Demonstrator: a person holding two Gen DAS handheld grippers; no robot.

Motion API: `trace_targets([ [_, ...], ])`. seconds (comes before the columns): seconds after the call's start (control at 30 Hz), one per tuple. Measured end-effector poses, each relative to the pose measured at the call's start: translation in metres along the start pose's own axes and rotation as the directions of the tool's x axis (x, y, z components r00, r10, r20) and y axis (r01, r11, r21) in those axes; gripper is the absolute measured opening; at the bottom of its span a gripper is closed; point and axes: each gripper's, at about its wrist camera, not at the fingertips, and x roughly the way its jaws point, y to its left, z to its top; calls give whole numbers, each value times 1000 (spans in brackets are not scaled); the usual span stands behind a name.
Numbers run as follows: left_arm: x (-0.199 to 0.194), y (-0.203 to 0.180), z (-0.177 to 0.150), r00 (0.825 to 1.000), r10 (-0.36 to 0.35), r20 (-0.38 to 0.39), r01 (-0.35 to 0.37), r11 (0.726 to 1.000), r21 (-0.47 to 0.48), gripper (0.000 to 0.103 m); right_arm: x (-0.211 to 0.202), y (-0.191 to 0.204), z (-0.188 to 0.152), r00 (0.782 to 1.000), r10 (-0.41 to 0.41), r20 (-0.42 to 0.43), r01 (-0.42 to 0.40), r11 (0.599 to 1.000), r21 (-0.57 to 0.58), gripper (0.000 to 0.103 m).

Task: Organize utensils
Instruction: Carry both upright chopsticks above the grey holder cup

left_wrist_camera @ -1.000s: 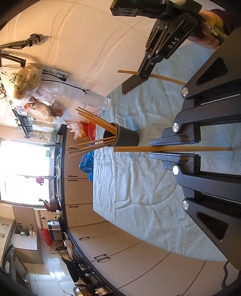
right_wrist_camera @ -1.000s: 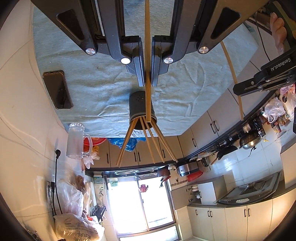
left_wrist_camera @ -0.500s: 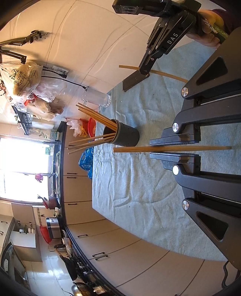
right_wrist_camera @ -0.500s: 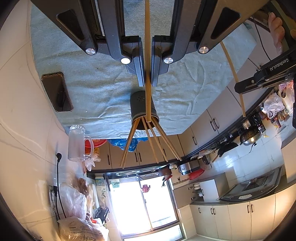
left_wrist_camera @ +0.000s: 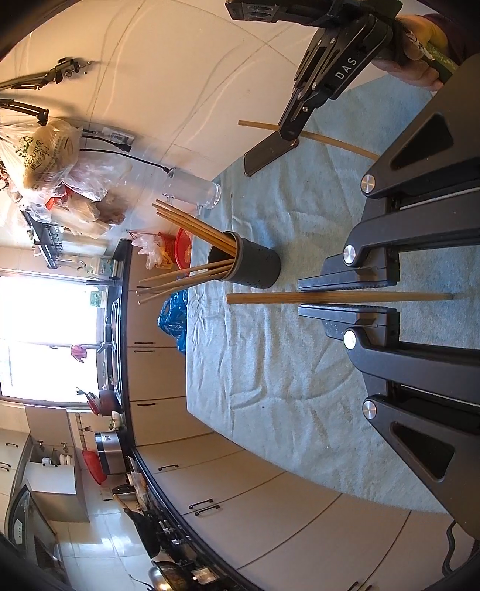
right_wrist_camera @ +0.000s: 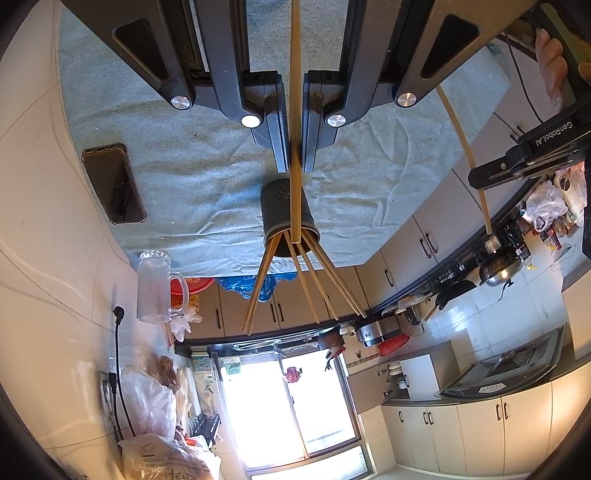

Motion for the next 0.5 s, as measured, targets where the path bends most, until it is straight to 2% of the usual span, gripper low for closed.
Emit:
trace_targets([
  [0.5, 8, -5, 6, 999, 38, -11, -37, 998, 48, 6, -3, -1, 4, 1000, 0, 9, 0, 1000, 3, 7],
])
